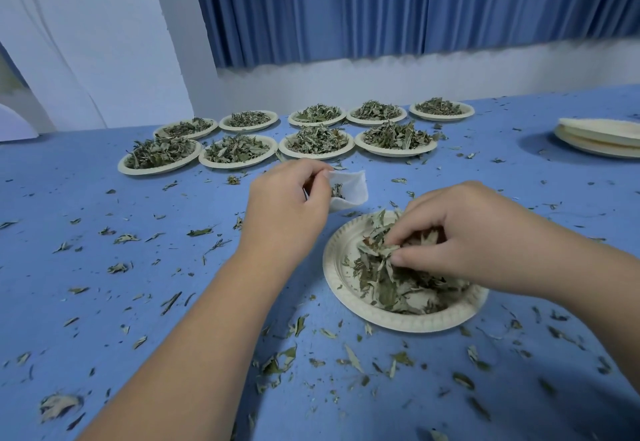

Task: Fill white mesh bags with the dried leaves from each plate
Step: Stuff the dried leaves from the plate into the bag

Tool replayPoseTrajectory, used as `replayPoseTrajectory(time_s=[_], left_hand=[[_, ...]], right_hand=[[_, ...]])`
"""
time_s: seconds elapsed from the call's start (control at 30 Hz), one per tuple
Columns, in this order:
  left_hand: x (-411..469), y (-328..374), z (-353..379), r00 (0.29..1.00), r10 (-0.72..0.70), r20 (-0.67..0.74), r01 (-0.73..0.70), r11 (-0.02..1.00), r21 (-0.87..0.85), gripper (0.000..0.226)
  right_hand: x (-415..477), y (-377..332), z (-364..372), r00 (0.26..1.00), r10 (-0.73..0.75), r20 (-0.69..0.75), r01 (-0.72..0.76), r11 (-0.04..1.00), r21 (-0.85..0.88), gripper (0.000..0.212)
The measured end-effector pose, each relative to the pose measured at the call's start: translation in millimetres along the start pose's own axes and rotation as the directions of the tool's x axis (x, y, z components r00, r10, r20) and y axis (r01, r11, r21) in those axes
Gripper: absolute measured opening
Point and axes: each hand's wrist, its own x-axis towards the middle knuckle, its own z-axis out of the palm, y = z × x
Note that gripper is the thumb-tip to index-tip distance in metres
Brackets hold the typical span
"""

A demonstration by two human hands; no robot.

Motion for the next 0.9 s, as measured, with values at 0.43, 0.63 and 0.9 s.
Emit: replayPoseTrajectory(time_s=[0.43, 0.63, 0.9], left_hand=[[-6, 7, 8, 0.982, 0.168, 0.091, -0.178, 0.977, 0.117, 0.017], [-8, 12, 11, 0.98, 0.171, 0.101, -0.179, 0.98, 0.081, 0.016], [-11, 21, 13, 0.988, 0.079, 0.134, -0.073, 0.996, -0.049, 0.018]], right_hand=[[7, 8, -13, 0.948, 0.177, -0.264, -0.04, 0.891, 0.453, 0.008], [17, 0, 5, 0.903, 0.183, -0.389, -0.117, 0.975, 0.187, 0.009], [31, -19, 16, 0.937, 0.006, -0.35, -0.095, 0.966, -0.238, 0.016]])
